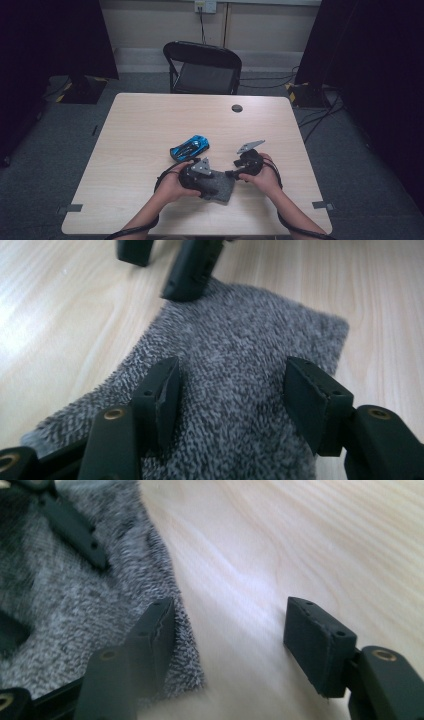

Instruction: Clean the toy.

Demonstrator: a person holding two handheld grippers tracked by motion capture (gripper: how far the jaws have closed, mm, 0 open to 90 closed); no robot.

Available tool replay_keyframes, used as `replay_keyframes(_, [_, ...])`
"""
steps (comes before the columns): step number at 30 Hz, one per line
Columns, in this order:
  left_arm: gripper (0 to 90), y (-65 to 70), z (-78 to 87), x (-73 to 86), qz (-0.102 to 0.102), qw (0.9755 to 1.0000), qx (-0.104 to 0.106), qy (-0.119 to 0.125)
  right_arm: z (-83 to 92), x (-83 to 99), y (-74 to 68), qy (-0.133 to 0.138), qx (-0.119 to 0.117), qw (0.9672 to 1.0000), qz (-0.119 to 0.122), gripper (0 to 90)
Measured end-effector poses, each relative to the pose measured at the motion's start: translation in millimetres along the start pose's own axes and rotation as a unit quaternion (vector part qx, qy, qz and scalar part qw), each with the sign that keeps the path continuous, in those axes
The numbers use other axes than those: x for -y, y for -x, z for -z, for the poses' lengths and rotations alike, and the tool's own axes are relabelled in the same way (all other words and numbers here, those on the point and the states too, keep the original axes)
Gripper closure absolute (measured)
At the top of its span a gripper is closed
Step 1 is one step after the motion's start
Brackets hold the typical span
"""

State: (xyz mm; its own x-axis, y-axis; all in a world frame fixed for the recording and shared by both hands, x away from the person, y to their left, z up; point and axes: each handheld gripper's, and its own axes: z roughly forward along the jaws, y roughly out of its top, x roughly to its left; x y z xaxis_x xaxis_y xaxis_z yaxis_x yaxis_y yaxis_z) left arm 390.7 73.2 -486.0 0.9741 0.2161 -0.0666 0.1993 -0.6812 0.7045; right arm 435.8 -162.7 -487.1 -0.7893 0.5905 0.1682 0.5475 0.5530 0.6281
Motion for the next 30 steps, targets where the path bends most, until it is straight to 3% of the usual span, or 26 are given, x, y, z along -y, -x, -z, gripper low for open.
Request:
replay_keyframes(2, [44.8,1.9,0.3,6.6,-0.006,0.9999,-0.013,0.008,-3.4,-4.1,-1.8,-0.002,0.0,1.0,0.004,38.2])
replay_keyframes(5, [67.9,4.0,1.4,7.5,-0.003,0.9998,-0.016,0.008,-4.1,-9.2,-3.8,0.006,0.001,1.0,0.005,38.3])
replay_keyframes(6, [67.9,5.3,2.9,6.8,0.009,0.9997,-0.021,0.003,-2.9,-12.8,-4.5,0.015,-0.002,0.9999,-0.002,38.1])
replay_keyframes(7, [74.4,6.4,6.7,5.9,0.034,0.999,-0.029,-0.009,-0.1,-20.4,-5.2,0.031,-0.002,0.9994,-0.012,37.3])
replay_keyframes(8, [75.3,6.4,6.7,5.9,0.034,0.999,-0.029,-0.009,-0.1,-20.4,-5.2,0.031,-0.002,0.9994,-0.012,37.3])
replay_keyframes(9, [76.1,5.5,18.0,7.0,0.067,0.9965,-0.043,-0.025,1.7,-31.2,-7.3,0.046,-0.002,0.9989,-0.014,36.5])
replay_keyframes(10, [76.4,5.5,18.0,7.0,0.067,0.9965,-0.043,-0.025,1.7,-31.2,-7.3,0.046,-0.002,0.9989,-0.014,36.5])
replay_keyframes(13, [76.5,0.7,48.5,20.2,0.115,0.9911,-0.068,0.003,-1.7,-47.9,-11.8,0.06,0.003,0.9982,0.004,33.1])
replay_keyframes(16, [76.4,-3.6,78.7,34.8,0.145,0.9852,-0.083,0.039,-12.9,-62.9,-12.8,0.065,-0.006,0.9978,0.011,28.5])
replay_keyframes(18, [76.3,-6.6,95.5,44.8,0.158,0.9802,-0.111,0.043,-22.4,-72.9,-15.2,0.07,-0.015,0.9971,0.024,28.2])
replay_keyframes(20, [76.3,-10.1,110.4,55.9,0.181,0.974,-0.124,0.058,-31.7,-83.2,-17.9,0.073,-0.015,0.9964,0.04,25.4])
replay_keyframes(23, [76.1,-13.0,126.1,66.6,0.196,0.9678,-0.14,0.071,-43.2,-98.3,-22.0,0.085,-0.035,0.995,0.039,20.8])
replay_keyframes(26, [76.1,-15.9,142.3,80.2,0.218,0.9584,-0.166,0.081,-53.4,-112.6,-24.5,0.086,-0.038,0.9946,0.045,17.9])
replay_keyframes(28, [76.0,-18.1,149.9,90.8,0.239,0.9497,-0.186,0.081,-60.3,-121.4,-27.2,0.091,-0.034,0.9945,0.04,18.3])
replay_keyframes(30, [76.0,-20.3,155.5,100.8,0.257,0.9431,-0.193,0.085,-67.2,-128.6,-32.3,0.085,-0.04,0.9943,0.052,14.5])
